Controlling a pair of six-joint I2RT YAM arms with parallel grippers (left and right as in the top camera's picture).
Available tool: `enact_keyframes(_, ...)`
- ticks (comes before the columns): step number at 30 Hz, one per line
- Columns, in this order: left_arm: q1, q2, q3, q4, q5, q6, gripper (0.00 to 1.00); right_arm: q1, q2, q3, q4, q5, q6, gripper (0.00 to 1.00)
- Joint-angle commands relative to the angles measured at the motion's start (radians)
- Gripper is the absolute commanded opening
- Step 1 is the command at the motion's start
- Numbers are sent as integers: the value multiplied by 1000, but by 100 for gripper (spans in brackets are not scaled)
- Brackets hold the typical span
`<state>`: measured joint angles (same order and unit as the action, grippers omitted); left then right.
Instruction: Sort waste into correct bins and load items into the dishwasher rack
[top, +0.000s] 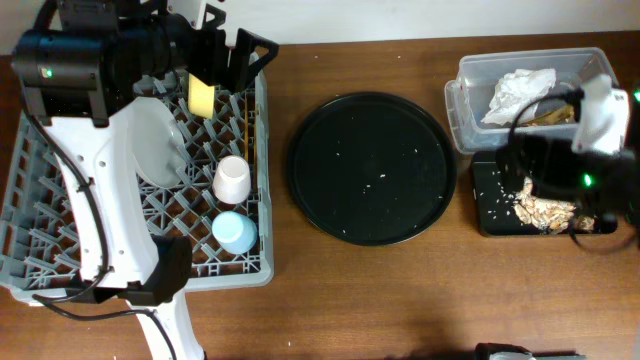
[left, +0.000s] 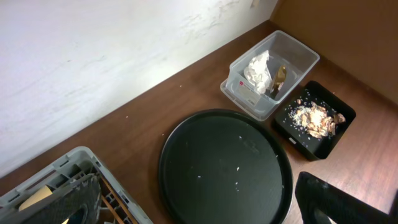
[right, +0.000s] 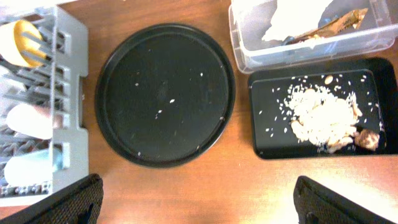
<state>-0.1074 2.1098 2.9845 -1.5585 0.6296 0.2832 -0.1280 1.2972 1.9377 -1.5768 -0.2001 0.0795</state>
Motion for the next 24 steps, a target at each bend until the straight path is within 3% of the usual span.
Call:
enact_keyframes(1,3,7,-5,2,29,-10,99,5,-50,9,-20,13,-10,98)
enact_keyframes(2,3,7,-5,2,29,-10,99,2,-64,9,-34,99,-23,98)
enact_keyframes(5,3,7,-5,2,29,-10,99,2,-84,7,-12,119,-23,98)
enact_keyframes(7,3,7,-5,2,29,-10,99,3,-116,-56,100,127,-24,98)
enact_keyframes(11,2,7,-5,2,29,-10,99,34,-352,-460,534,153,-28,98)
enact_keyframes(14,3,7,-5,2,29,-10,99,68,-648,-965,913,160,-27,98)
enact_keyframes(19,3,7,-5,2,29,-10,99,89,-1011,-1481,1215,156,-27,98)
enact_keyframes(24,3,7,-5,2,29,-10,99,132,-1254,-1798,1407,160,-27,98)
